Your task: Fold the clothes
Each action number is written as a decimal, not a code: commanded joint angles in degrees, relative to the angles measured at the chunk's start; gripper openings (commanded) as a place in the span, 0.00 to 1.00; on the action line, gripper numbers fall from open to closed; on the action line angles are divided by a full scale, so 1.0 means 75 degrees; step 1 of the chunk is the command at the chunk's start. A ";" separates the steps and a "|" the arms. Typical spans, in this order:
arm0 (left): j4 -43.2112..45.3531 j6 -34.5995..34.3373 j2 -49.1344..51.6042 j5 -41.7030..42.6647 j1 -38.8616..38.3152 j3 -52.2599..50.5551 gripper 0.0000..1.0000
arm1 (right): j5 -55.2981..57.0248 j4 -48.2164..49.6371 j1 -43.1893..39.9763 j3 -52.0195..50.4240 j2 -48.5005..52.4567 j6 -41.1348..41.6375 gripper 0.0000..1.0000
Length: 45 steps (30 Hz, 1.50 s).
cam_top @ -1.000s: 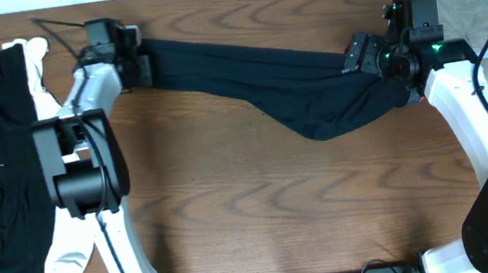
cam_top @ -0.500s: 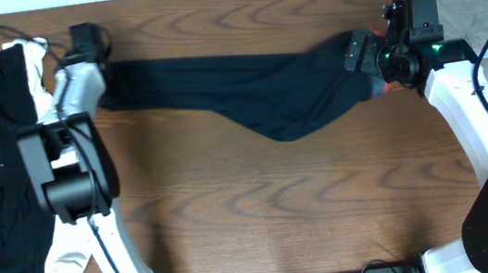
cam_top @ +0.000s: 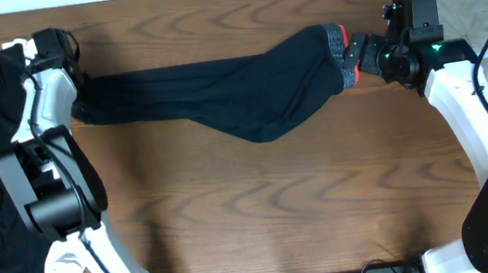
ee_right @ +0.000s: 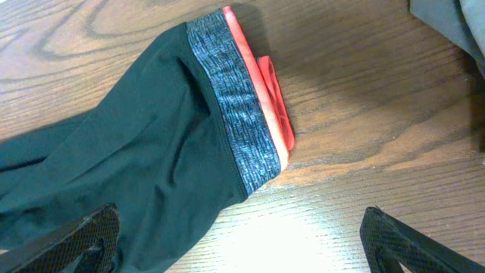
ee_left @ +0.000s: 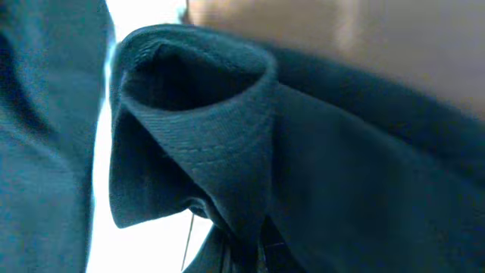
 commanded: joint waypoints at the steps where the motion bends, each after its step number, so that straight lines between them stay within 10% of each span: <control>1: -0.0087 0.0347 -0.0909 0.0119 -0.0312 -0.0041 0.06 | -0.0035 -0.0026 0.0119 0.0020 -0.0003 -0.0111 0.99; 45: 0.0402 0.1422 -0.1154 0.1463 -0.4791 -0.1265 0.06 | -0.0029 0.0370 0.0087 0.0020 -0.0003 -0.0312 0.99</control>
